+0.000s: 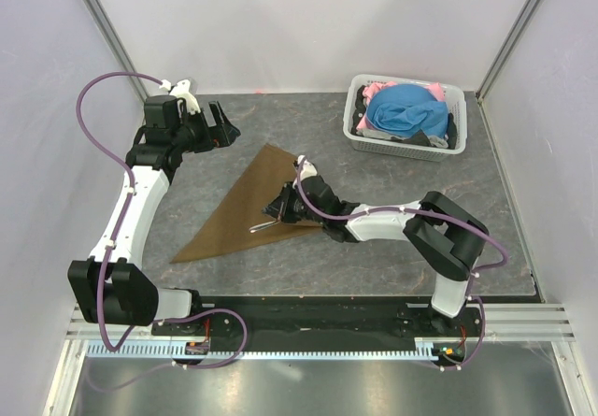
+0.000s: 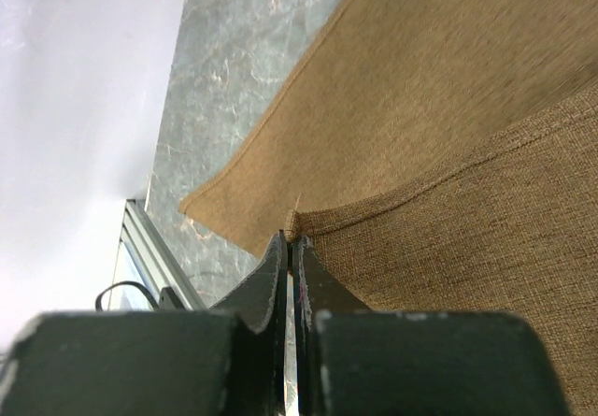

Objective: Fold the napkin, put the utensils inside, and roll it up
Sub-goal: Fold the napkin

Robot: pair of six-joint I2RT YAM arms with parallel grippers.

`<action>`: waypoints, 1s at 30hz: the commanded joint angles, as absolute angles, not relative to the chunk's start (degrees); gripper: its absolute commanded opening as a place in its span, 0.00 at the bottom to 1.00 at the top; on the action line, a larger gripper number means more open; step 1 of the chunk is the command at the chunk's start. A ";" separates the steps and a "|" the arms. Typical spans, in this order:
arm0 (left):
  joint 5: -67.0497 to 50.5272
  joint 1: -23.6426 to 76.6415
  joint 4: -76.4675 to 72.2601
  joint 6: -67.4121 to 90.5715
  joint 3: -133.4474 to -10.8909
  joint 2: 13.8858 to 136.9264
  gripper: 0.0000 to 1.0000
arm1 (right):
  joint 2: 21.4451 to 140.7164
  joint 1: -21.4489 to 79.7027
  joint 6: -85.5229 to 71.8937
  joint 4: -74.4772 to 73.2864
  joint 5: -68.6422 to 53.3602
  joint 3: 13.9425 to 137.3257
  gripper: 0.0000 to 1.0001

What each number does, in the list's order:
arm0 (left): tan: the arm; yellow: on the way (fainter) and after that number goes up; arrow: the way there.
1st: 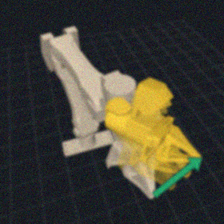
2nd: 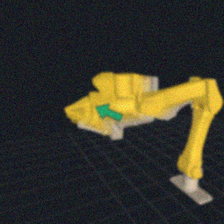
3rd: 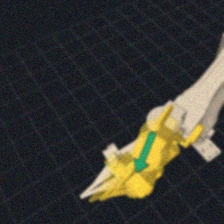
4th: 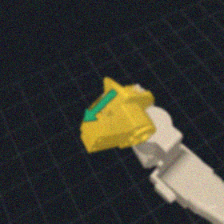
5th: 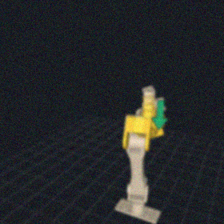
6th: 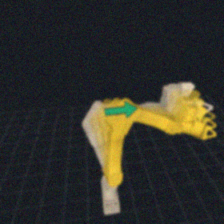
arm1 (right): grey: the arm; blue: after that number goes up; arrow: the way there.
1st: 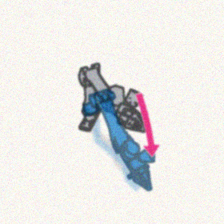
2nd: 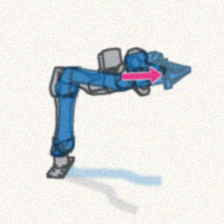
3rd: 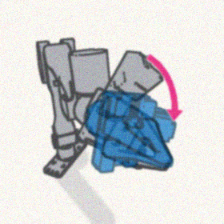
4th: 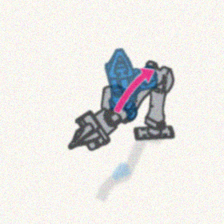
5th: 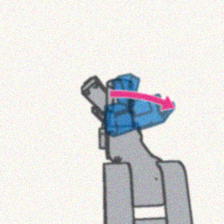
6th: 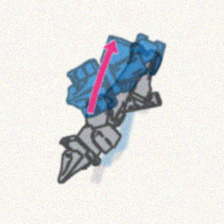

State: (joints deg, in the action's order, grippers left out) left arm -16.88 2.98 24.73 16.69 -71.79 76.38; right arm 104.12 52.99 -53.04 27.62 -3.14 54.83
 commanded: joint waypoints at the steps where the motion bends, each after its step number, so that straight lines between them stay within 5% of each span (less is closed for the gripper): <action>1: -18.19 2.72 22.50 18.19 -72.07 75.24 0.97 | 105.99 54.23 -53.96 30.41 -4.22 57.04 0.00; 15: -18.02 2.72 22.41 18.11 -72.07 75.24 0.97 | 113.11 56.34 -54.49 29.97 -5.97 60.47 0.02; 19: -17.23 2.72 22.41 17.93 -71.81 75.67 0.98 | 112.06 56.34 -52.83 29.71 -6.24 60.64 0.38; 22: -16.26 2.72 22.41 17.75 -71.63 76.20 0.99 | 110.22 56.34 -49.67 27.61 -6.85 61.87 0.55; 25: -15.21 2.72 22.24 17.75 -71.19 76.99 0.99 | 107.59 56.25 -45.10 21.39 -9.05 65.64 0.66; 30: -13.63 2.72 22.15 17.84 -70.84 78.31 1.00 | 100.22 51.08 -41.75 14.69 -9.92 65.23 0.69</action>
State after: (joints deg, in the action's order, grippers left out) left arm -15.86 2.98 24.43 16.69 -71.48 76.95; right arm 108.42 55.68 -46.39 19.03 -7.92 63.88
